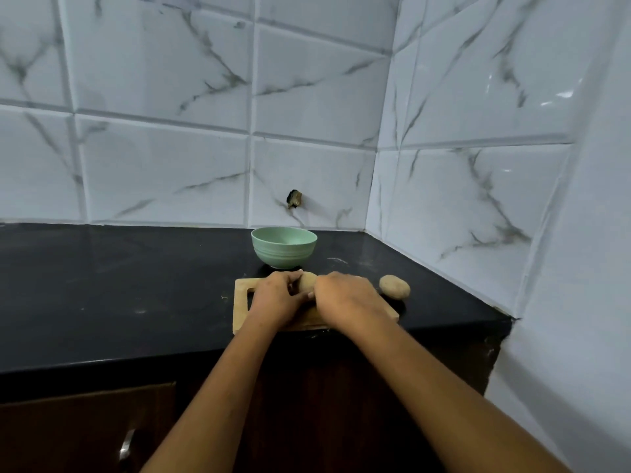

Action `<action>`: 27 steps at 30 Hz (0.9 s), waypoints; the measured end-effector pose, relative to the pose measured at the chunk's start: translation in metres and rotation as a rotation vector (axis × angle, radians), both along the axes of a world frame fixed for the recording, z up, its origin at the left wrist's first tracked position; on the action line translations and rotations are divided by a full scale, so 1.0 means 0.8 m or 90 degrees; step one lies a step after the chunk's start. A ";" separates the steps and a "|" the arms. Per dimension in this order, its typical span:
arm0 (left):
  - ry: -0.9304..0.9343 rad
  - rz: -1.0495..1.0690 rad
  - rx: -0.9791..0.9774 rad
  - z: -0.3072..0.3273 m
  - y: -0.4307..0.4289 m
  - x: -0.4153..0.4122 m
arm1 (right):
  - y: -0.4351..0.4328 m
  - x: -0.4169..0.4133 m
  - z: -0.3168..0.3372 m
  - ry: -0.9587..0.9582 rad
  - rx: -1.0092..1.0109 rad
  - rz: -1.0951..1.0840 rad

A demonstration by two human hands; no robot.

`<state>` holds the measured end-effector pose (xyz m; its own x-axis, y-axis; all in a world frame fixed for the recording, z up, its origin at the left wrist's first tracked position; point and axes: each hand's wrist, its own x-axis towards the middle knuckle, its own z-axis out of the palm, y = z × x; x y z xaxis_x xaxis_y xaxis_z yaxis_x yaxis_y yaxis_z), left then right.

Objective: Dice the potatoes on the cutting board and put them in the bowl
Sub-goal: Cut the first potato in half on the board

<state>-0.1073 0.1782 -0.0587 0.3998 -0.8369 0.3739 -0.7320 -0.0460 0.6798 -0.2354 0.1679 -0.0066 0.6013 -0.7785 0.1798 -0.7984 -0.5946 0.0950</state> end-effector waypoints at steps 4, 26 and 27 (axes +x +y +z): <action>0.007 -0.006 0.004 0.001 0.003 -0.001 | 0.002 -0.005 0.000 0.002 0.026 -0.006; 0.007 -0.015 -0.032 -0.009 -0.007 0.006 | -0.036 -0.005 -0.005 0.102 0.115 0.018; 0.009 -0.018 -0.027 -0.008 -0.006 0.005 | -0.035 -0.006 -0.006 0.102 0.115 0.020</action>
<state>-0.1030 0.1733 -0.0655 0.3822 -0.8313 0.4036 -0.7229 0.0030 0.6909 -0.2403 0.1400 -0.0111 0.6355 -0.7697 -0.0602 -0.7623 -0.6380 0.1093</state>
